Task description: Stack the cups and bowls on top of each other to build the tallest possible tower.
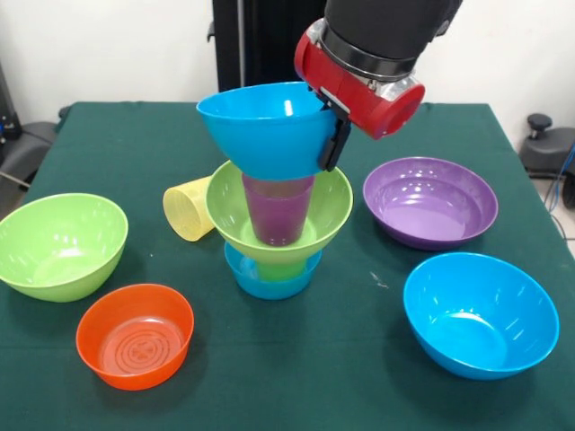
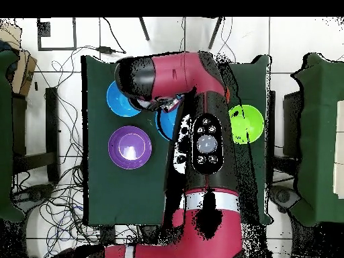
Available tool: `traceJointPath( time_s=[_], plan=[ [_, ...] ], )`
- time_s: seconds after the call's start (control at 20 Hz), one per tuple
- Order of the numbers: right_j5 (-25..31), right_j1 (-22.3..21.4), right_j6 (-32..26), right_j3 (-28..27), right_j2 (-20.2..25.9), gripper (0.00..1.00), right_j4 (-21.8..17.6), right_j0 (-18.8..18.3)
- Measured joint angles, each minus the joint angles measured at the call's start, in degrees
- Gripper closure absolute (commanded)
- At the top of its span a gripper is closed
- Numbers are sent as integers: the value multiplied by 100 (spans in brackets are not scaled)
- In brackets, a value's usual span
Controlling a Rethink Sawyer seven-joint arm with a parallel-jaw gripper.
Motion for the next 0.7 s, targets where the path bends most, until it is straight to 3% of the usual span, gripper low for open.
traceJointPath(
  time_s=[0.2, 0.7],
  plan=[
    [0, -48, -212, 85, 230, 100, 63, -214],
    [0, -200, -1346, 155, 516, 100, 89, -667]
  ],
)
